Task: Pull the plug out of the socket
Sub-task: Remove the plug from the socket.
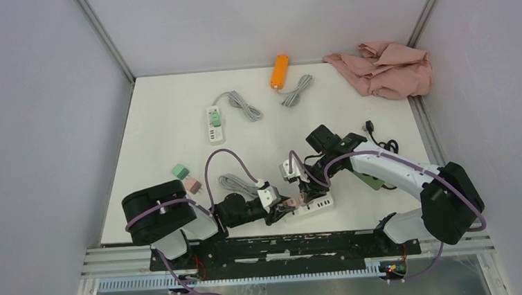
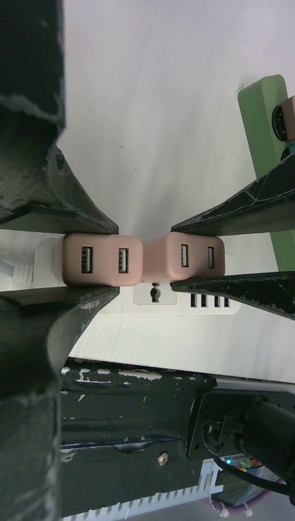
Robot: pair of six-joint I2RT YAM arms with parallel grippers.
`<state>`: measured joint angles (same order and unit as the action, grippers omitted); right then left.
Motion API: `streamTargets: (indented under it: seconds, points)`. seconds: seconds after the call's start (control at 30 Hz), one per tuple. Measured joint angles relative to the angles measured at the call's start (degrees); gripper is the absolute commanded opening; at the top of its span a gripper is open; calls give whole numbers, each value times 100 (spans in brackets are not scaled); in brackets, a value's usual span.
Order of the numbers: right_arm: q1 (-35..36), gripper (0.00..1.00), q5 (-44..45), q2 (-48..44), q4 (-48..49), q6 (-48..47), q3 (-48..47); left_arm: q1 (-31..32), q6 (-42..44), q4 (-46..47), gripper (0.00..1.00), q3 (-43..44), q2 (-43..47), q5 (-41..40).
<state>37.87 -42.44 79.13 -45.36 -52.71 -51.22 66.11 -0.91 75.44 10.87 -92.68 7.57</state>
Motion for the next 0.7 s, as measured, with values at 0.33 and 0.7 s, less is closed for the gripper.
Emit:
streamTargets:
  seconds: [0.33, 0.7]
  points:
    - [83, 0, 24, -2, 509, 859, -68, 0, -4, -66, 3, -17, 4, 4]
    - [-166, 0, -42, -105, 195, 455, -142, 4, -22, -57, 44, -111, 92, -20]
